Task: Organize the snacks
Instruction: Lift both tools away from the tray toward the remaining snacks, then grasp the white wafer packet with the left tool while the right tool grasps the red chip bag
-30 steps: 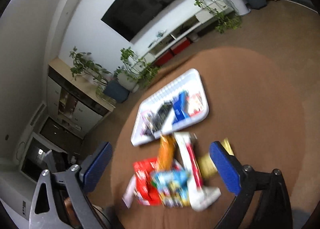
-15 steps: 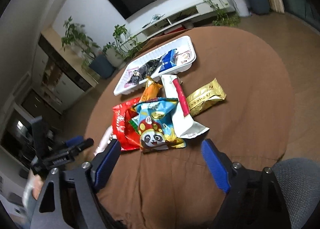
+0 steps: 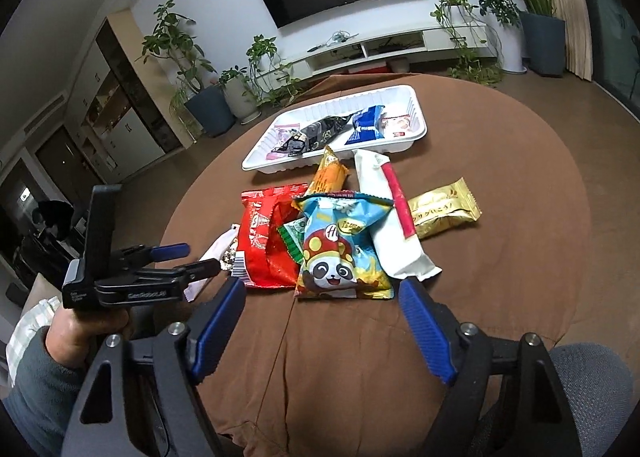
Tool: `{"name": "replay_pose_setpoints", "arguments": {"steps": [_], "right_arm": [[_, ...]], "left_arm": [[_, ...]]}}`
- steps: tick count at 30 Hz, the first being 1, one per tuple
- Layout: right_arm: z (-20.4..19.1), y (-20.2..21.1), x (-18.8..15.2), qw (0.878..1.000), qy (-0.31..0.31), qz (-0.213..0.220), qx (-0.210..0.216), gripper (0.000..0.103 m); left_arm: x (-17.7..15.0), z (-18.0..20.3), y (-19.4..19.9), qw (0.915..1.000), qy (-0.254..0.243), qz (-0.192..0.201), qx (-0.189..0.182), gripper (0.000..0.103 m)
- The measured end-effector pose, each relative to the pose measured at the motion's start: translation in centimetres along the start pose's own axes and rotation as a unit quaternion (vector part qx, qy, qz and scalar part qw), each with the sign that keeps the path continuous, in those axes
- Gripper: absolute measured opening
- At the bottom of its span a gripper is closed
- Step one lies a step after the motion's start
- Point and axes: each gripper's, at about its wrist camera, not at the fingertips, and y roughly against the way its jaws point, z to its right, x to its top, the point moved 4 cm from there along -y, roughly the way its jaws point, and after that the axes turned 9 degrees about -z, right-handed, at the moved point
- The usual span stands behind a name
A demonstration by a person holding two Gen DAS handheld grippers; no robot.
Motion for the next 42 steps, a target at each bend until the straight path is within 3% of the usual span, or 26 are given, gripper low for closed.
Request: {"name": "replay_pose_setpoints", "arguments": {"steps": [11,15,23,33,42], "right_arm": [[-1.0,-0.4,0.4,1.0,0.013,-0.009,0.002,0.078],[-2.8,-1.0,1.4,0.999,0.034,-0.015,0.008,0.076],[-6.4,-4.7,3.7,0.996,0.067,-0.057,0.006,0.076],[-6.3,-9.0,5.2,0.993,0.028,-0.115,0.021,0.067],[-6.5,-12.1,5.5,0.987,0.028,-0.156,-0.001,0.066]], "left_arm": [[0.9,-0.2,-1.6,0.9985,-0.037,-0.038,0.017,0.061],[1.5,-1.2,-1.3,0.9991,-0.022,-0.036,0.008,0.03],[0.8,-1.5,-1.0,0.9993,-0.022,-0.031,0.002,0.028],[-1.1,-2.8,-0.2,0.9992,0.017,-0.008,-0.035,0.028],[-1.8,-2.7,0.2,0.9982,0.027,0.007,-0.053,0.028]]}}
